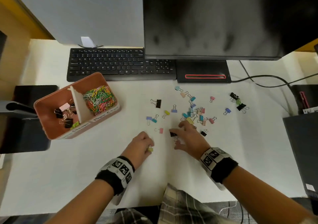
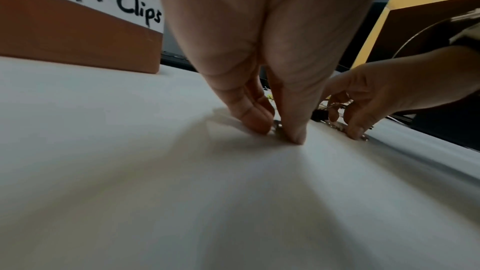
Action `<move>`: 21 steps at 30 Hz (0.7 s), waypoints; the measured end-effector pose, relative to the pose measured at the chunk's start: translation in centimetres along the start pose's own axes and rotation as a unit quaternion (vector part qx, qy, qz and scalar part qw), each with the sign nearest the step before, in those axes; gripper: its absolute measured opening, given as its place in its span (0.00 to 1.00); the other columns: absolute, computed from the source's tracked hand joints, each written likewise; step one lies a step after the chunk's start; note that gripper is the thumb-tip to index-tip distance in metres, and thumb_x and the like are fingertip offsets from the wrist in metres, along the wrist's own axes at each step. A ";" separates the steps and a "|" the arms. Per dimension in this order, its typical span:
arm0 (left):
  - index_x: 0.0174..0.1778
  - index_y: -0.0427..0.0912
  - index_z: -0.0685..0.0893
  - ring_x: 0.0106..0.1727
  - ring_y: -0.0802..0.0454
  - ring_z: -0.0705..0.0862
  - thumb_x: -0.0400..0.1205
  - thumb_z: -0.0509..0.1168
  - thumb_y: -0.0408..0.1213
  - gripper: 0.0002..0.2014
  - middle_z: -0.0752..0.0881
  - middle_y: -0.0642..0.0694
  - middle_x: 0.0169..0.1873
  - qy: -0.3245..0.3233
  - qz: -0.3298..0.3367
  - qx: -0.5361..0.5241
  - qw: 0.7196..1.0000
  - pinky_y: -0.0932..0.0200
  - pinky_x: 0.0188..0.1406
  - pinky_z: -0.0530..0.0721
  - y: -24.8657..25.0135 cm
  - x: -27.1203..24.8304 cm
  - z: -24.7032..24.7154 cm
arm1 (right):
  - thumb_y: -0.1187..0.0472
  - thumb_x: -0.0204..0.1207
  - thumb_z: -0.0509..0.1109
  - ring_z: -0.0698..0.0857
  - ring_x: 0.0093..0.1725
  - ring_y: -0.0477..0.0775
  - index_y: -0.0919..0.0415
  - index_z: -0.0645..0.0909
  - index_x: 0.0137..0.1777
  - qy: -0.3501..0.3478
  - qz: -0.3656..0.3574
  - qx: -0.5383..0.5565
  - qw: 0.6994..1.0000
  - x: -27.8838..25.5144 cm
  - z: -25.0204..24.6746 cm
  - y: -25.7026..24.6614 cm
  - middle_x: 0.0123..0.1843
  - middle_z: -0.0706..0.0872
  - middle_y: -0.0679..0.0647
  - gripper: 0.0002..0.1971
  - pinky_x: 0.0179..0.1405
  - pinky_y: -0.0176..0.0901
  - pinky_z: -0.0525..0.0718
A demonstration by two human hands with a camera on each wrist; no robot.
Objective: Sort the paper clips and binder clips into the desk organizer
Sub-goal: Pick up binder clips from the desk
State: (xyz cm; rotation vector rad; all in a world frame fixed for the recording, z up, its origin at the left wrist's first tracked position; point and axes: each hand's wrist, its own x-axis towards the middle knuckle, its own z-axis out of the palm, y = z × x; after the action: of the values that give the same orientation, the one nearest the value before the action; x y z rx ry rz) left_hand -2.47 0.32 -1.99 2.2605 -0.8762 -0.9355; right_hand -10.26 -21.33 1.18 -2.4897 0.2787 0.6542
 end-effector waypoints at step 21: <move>0.61 0.41 0.82 0.36 0.57 0.78 0.73 0.68 0.25 0.20 0.72 0.49 0.52 0.078 -0.052 -0.008 0.996 0.77 0.47 0.76 1.1 6.8 -5.2 | 0.67 0.74 0.69 0.81 0.55 0.56 0.60 0.83 0.60 0.010 -0.086 0.035 0.996 8.9 -3.9 -1.8 0.63 0.75 0.56 0.15 0.58 0.44 0.81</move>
State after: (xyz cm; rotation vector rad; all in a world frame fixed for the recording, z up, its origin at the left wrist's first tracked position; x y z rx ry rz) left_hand 4.79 -4.24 -0.82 2.3483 -0.6861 -0.7951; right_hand -0.52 -22.54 0.31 -2.4212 0.0922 0.5396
